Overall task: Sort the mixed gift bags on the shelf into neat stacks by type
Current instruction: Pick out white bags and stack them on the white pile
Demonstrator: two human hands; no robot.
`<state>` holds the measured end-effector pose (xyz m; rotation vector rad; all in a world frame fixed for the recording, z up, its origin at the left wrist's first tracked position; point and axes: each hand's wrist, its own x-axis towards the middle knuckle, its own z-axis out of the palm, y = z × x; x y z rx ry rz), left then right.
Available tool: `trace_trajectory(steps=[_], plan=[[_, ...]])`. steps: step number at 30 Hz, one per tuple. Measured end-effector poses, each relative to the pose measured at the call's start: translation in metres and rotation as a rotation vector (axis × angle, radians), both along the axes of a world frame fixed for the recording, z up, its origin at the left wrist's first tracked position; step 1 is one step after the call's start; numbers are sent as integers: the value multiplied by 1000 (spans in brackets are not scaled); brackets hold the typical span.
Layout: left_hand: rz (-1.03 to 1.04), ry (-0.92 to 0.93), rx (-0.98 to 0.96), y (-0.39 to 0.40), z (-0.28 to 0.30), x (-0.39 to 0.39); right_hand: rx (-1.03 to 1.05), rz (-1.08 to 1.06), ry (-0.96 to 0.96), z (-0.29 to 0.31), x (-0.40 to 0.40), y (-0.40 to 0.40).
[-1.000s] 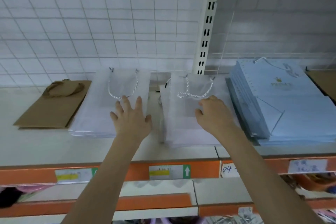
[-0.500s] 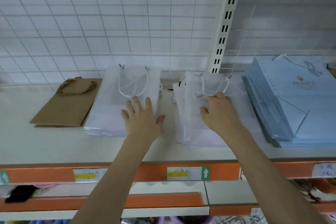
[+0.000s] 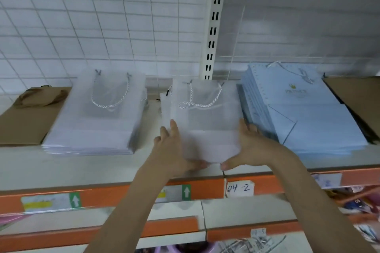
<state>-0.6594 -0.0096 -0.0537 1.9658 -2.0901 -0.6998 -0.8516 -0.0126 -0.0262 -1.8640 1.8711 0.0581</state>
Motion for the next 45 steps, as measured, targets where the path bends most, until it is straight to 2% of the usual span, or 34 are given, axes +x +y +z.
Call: trace_trajectory(steps=[3,7,11,17,21,28,34,40,45], plan=[[27,7,68,3,2,-5,2,21,-3,-7,-2,0],[95,-14,-3,2,1,-7,-16,-20,-90,-12,-2,-7],[130,-51,17,0,2,-11,-6,-42,-156,-15,-1,-12],[231,54,58,-8,1,-5,-58,-31,-217,-18,-1,-12],[245,-94,82,-4,3,-2,-42,8,-206,-18,-2,-8],[264,161,20,-11,-6,12,-104,26,-204,-16,0,-8],[352,145,-30,-1,-8,15,-120,-11,-208,-16,4,-8],[300,105,-8,3,-11,17,-29,-2,-228,-20,-3,-13],[200,81,-1,5,-11,28,-1,80,-143,-15,-7,-9]])
